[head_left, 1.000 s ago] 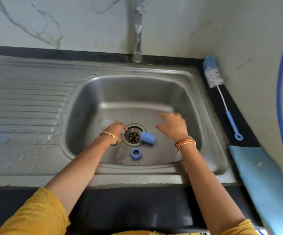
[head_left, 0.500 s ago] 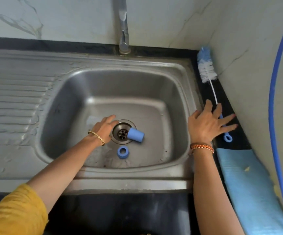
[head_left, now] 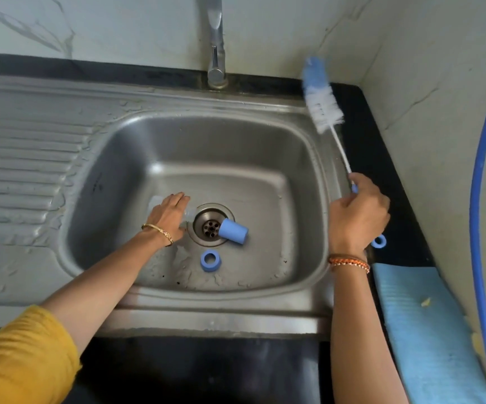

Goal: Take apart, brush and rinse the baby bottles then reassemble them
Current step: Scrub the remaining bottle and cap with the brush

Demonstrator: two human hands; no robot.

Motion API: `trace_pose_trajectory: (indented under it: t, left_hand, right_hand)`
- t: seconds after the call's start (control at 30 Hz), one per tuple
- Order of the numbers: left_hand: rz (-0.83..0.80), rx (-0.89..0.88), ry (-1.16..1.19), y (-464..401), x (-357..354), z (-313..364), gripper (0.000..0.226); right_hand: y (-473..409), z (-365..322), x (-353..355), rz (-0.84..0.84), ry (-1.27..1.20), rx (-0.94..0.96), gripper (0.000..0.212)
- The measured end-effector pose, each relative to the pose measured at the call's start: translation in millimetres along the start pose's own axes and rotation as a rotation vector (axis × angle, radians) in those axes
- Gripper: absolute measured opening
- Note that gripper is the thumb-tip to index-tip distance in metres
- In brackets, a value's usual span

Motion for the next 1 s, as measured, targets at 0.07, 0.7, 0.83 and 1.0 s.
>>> trace_pose_trajectory:
  t: [0.07,0.7,0.83,1.0]
  left_hand:
    - [0.017,0.031,0.011,-4,0,-6,0.08]
    - [0.357,0.097,0.576,-7,14,-35,0.057]
    - [0.691,-0.031,1.29,7,50,-31,0.047]
    - [0.685,-0.184,1.945,21,68,-39,0.032]
  right_hand:
    - [4,-10,-7,-0.025,-0.029,0.067,0.042]
    - [15,-18,-29,-0.457,0.216,0.155,0.019]
    - [10,-16,-22,-0.35,0.056,0.157,0.024]
    - [14,-3,-16,-0.3,0.005,0.205,0.03]
Point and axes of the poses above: each hand's wrist, its own y-axis away from the middle knuckle, its own x-axis out of the back of the hand, z = x × y, the point moved 1 cm from there along -y, towards the middle knuckle, and after that the axes turned 14 degrees about -z, right-handed, at the moved point
